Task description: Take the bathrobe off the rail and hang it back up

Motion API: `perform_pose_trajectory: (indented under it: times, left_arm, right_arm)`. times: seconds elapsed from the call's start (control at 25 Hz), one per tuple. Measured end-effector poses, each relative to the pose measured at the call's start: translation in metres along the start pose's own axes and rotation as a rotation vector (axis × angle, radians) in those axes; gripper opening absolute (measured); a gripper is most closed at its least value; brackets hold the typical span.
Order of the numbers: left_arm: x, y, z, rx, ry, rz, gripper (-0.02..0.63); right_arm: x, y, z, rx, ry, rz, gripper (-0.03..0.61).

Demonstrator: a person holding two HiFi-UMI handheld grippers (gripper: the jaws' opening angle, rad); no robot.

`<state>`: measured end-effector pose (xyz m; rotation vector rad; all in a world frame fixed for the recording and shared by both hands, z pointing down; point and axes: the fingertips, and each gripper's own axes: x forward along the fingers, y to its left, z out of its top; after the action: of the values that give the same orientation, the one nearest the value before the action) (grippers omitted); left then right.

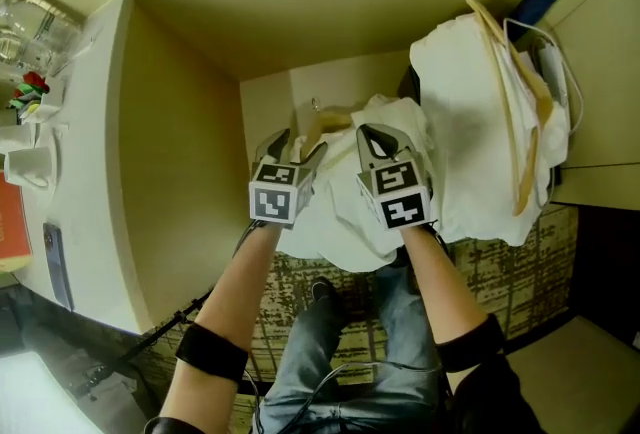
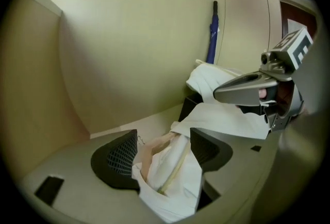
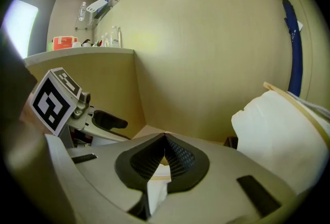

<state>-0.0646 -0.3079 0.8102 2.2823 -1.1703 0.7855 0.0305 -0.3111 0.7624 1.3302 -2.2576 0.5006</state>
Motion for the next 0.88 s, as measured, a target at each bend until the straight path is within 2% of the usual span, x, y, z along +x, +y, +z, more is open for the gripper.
perform_pose_trajectory:
  times: [0.24,0.48,0.88]
  left_arm:
    - [0.070,0.025,-0.041,0.036,0.095,-0.030,0.324]
    - [0.130,0.053,-0.082,0.045,0.177,-0.070,0.324]
    - [0.178,0.068,-0.117,0.007,0.277,-0.133,0.324]
  right_arm:
    - [0.048,-0.004,-0.036,-0.001,0.011,0.012,0.020]
    - [0.076,-0.004,-0.046,0.003,-0.017,0.026,0.020]
    - [0.099,0.000,-0.055,0.011,-0.054,0.030,0.020]
